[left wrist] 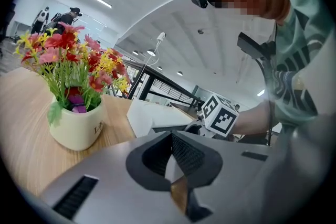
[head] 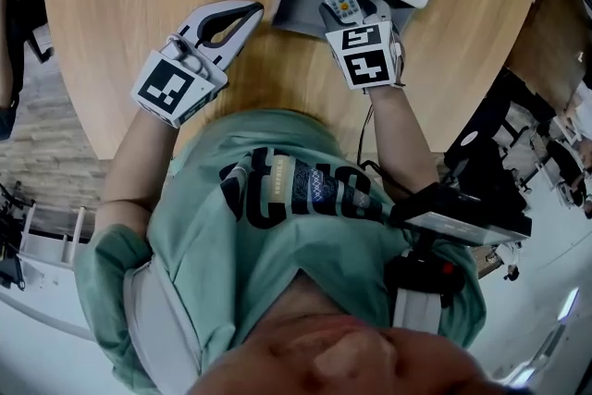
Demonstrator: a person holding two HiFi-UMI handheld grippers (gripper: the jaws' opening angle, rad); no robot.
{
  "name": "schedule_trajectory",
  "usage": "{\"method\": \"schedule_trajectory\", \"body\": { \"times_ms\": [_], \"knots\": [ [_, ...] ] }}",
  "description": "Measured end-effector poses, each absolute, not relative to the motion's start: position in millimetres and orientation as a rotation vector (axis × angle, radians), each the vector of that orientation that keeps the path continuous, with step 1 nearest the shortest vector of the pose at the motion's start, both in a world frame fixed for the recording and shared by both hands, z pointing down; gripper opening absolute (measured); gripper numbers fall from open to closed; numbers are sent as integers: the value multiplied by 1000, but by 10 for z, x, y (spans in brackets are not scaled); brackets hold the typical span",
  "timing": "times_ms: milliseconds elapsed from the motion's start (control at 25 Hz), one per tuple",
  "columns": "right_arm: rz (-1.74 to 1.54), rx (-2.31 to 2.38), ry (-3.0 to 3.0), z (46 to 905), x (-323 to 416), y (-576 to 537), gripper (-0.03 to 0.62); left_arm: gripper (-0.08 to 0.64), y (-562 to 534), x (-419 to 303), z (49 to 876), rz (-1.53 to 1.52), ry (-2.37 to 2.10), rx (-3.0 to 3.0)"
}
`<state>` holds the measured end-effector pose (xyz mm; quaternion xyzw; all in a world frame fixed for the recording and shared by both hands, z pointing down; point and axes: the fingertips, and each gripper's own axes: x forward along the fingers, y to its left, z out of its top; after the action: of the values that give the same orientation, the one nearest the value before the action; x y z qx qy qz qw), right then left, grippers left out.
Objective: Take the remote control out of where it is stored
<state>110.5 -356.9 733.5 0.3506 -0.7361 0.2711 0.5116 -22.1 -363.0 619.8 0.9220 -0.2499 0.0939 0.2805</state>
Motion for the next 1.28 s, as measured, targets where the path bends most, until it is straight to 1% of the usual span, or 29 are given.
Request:
{"method": "schedule_trajectory", "body": {
  "times_ms": [640,1280],
  "knots": [
    [683,740,-1825,7234,1152,-3537,253,5,-3570,-275,6069,257,-676,2486],
    [634,696,-1896,6746,1112,-3466,244,5,-3412,-387,5631,198,-722,2562]
  ]
}}
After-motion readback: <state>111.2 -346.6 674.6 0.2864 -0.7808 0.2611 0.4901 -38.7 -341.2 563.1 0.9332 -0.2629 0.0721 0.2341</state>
